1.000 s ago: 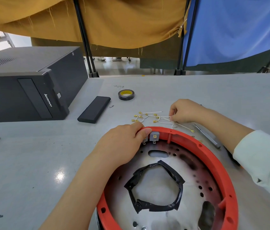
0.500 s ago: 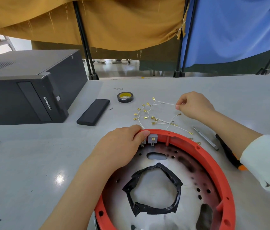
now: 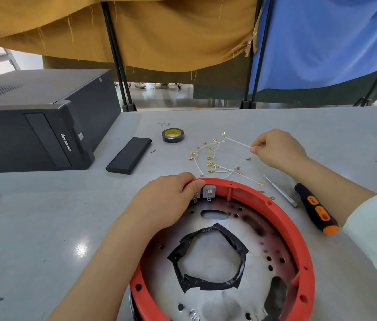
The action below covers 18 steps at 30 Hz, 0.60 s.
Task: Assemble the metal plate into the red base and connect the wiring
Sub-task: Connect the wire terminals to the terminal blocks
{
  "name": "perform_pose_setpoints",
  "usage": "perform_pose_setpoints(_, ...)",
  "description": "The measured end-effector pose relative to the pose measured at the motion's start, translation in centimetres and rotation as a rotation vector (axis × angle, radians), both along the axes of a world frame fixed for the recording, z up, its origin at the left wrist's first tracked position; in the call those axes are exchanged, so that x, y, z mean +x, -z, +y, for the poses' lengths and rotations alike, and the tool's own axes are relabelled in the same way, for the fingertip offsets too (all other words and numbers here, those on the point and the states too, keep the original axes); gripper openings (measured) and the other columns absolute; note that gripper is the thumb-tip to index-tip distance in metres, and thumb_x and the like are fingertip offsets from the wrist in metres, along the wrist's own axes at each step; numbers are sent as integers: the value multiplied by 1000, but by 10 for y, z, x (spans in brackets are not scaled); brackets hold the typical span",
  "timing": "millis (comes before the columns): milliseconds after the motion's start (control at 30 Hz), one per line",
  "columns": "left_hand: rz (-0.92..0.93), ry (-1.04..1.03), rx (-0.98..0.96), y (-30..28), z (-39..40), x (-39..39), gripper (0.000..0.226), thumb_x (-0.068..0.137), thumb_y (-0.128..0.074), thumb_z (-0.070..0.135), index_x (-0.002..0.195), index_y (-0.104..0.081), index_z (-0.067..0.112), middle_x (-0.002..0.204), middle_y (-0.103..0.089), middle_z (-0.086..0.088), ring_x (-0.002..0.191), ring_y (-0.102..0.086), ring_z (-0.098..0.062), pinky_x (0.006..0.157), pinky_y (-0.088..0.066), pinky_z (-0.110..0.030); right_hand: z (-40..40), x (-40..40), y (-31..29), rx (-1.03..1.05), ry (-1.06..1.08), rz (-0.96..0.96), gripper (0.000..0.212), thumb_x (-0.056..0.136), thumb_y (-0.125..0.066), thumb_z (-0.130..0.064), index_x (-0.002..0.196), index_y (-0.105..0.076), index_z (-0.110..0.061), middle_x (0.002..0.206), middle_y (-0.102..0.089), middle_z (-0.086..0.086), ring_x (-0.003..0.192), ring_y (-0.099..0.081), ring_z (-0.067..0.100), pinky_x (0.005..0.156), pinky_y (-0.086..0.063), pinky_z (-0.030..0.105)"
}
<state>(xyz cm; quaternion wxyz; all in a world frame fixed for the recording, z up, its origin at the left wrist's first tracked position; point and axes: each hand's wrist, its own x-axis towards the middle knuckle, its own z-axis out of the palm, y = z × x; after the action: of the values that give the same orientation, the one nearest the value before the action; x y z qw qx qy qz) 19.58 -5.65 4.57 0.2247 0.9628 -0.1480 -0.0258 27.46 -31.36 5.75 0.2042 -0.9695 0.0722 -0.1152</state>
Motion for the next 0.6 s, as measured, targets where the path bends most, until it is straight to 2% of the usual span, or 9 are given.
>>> perform_pose_setpoints(100,8,-8,1,-1,0,0,44,97,-27,59,102,-58,28,89,-63,2,91,-58,-23,79,-48,-36,4,-13,-10,-199,39,54,16,88,-57,-17,92,-73,-16,97,-71,2,87,-63,26,69,-51,33)
perform_pose_setpoints(167,20,-13,-8,-3,-1,0,44,98,-28,57,104,-59,27,93,-64,2,93,-58,-23,83,-49,-38,8,-21,-17,-227,70,61,23,80,-53,-8,91,-73,-9,97,-72,9,85,-65,29,72,-54,37)
perform_pose_setpoints(267,38,-25,-18,-3,-2,0,42,99,-29,57,104,-60,28,97,-65,3,96,-59,-22,86,-48,-38,12,-35,-27,-175,67,63,27,75,-49,-6,88,-72,-5,98,-72,12,79,-65,29,70,-54,34)
perform_pose_setpoints(400,28,-36,0,-2,-2,-1,42,100,-29,56,104,-60,28,102,-65,2,100,-58,-23,88,-47,-38,14,-53,-41,-92,37,17,23,78,-51,-8,79,-74,-11,93,-72,10,81,-65,29,68,-56,36)
perform_pose_setpoints(467,14,-30,15,-2,-3,-1,42,100,-29,55,106,-60,27,104,-66,1,102,-58,-24,86,-47,-37,12,-59,-48,38,27,-18,20,81,-55,-10,83,-75,-8,93,-72,12,86,-65,31,76,-57,41)
perform_pose_setpoints(533,-11,-36,40,-2,-4,-2,42,101,-29,55,112,-59,28,110,-66,0,105,-58,-25,84,-45,-35,10,-66,-53,171,16,-57,18,84,-60,-13,87,-76,-7,90,-72,9,86,-64,28,80,-54,38)
perform_pose_setpoints(600,-23,-58,29,-3,-5,-3,45,100,-32,55,130,-51,28,123,-64,0,113,-57,-23,89,-44,-36,9,-74,-55,224,-16,-55,15,86,-62,-15,89,-77,-10,85,-69,4,85,-61,21,77,-48,31)
